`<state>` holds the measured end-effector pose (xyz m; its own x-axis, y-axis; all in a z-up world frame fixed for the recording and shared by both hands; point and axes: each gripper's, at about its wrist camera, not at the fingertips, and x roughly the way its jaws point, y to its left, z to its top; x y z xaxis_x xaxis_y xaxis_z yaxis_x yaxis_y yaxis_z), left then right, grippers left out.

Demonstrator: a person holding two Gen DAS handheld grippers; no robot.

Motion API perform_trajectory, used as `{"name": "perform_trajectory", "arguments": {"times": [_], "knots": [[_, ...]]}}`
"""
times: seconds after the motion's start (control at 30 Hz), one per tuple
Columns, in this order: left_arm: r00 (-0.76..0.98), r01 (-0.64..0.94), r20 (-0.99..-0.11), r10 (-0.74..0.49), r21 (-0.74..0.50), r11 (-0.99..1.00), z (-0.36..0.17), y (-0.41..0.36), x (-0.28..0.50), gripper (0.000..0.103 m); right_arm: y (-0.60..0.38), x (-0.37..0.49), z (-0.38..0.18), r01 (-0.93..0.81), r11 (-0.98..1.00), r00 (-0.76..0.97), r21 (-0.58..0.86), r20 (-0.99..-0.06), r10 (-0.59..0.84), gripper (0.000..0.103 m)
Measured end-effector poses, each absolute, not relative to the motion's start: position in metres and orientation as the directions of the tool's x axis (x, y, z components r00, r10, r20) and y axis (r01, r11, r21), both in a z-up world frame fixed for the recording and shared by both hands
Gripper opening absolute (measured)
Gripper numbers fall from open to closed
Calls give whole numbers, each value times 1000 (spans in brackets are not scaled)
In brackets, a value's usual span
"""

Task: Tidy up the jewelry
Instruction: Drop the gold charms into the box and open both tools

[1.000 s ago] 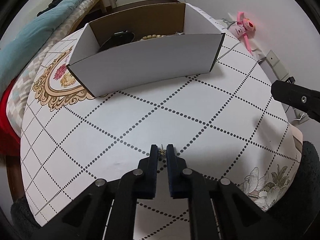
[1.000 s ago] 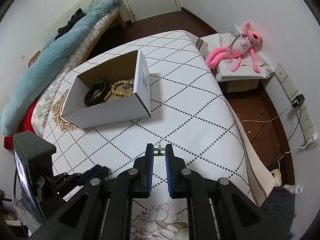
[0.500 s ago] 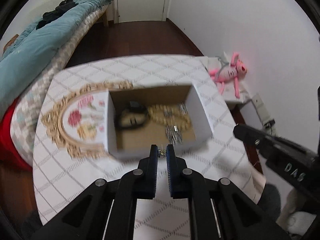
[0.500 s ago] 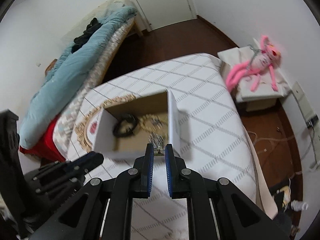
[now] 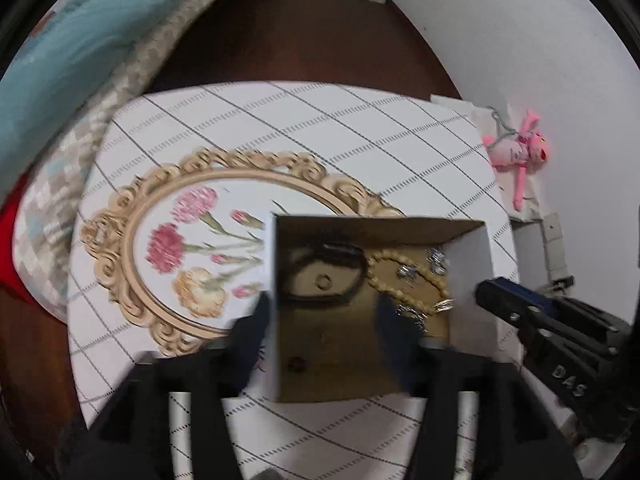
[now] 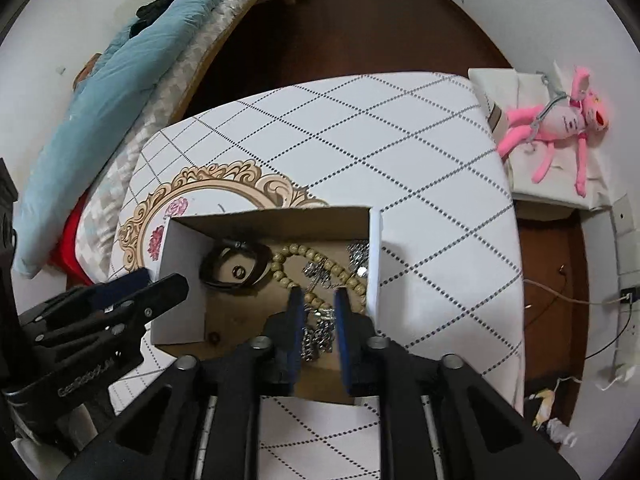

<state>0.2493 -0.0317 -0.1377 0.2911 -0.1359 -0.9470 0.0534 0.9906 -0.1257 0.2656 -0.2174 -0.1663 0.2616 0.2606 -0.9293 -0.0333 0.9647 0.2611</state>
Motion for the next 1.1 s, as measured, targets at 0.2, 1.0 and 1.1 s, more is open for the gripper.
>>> {"name": "perform_trajectory", "arguments": {"times": [0.2,1.0,1.1], "knots": [[357,49,-931,-82,-69,996,-129,-26,242,74,-223,262,-158,-27,980,290,199,-936,198,45],[441,-4,-897,46,49,999,-132,-24,192,102,-227,204,-158,43,996,370,-80,-925,-90,103],[454,-11,-890,35,34,999,-121,-23,186,102,-227,197,-146,50,996,390,-75,-917,-88,103]]}}
